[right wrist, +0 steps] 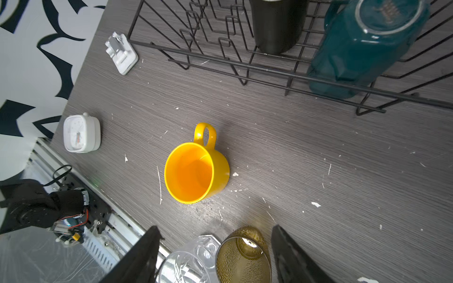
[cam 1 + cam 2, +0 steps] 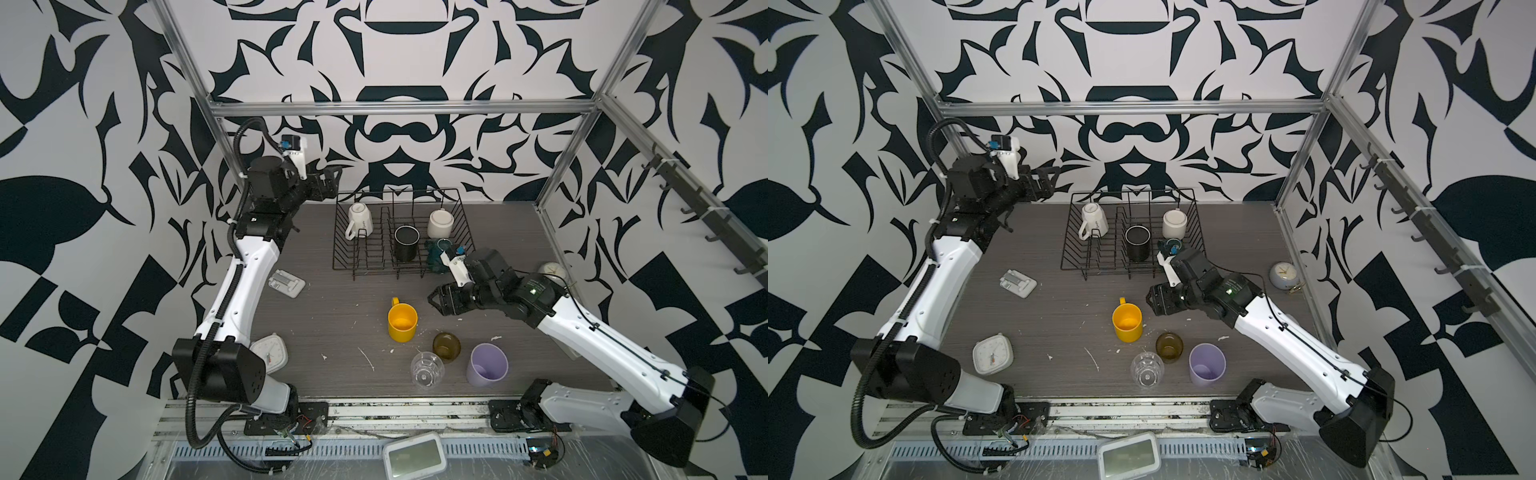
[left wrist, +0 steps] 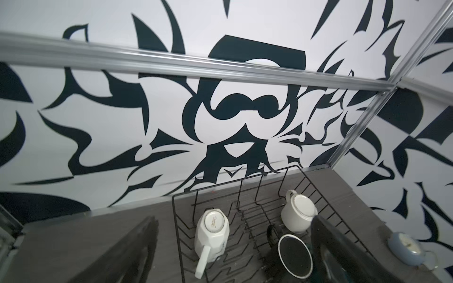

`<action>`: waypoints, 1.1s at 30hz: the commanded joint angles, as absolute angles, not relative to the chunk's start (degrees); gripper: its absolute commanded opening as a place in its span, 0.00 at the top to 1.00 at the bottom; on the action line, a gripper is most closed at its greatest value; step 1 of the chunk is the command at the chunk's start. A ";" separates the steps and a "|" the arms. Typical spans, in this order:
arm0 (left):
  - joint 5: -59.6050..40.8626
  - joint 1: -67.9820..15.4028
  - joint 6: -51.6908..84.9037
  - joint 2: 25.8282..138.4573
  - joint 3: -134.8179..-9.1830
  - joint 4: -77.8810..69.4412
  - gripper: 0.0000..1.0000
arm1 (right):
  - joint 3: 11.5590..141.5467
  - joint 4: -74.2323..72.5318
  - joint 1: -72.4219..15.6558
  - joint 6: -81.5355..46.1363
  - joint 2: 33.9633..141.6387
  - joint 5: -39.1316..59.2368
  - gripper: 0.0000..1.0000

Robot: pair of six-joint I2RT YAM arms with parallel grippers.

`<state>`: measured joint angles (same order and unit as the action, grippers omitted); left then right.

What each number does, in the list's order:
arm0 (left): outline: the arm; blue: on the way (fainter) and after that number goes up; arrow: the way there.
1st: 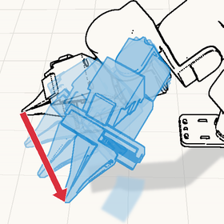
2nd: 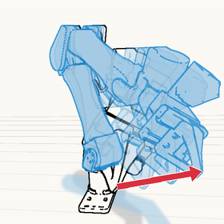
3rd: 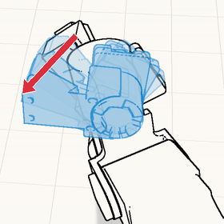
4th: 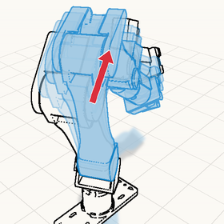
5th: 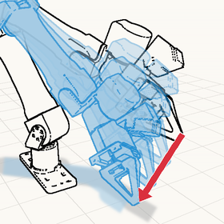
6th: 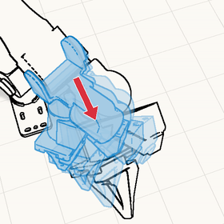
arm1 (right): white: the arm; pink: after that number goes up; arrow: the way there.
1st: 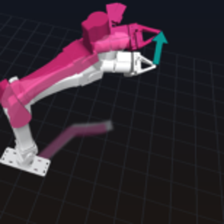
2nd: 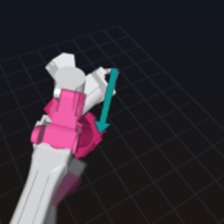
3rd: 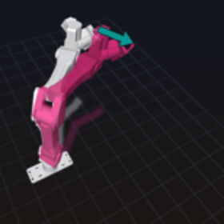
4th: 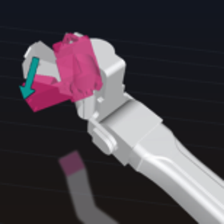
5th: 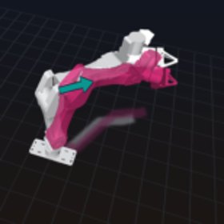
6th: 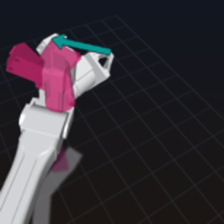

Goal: Load the cups into the dish rack
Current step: 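Open the left gripper and raise it while the right gripper reaches the yellow mug, then grip the yellow mug rim with the right gripper and lift it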

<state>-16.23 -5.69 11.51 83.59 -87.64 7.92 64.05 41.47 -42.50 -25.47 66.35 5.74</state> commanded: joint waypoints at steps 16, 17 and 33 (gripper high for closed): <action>-11.06 -0.79 19.03 63.22 -62.15 4.25 0.01 | 65.72 37.09 -52.58 -32.82 81.12 -8.39 0.34; -10.85 -0.80 18.84 62.87 -62.14 4.51 0.01 | 65.67 36.58 -52.67 -33.03 82.02 -8.28 0.35; -9.37 -0.80 18.02 59.94 -60.12 4.77 0.01 | 66.44 31.89 -52.77 -34.30 92.01 -7.82 0.64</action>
<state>-9.96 -1.02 18.09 60.53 -60.82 5.39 64.03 33.17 -52.60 -33.91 92.03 -6.52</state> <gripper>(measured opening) 0.993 0.370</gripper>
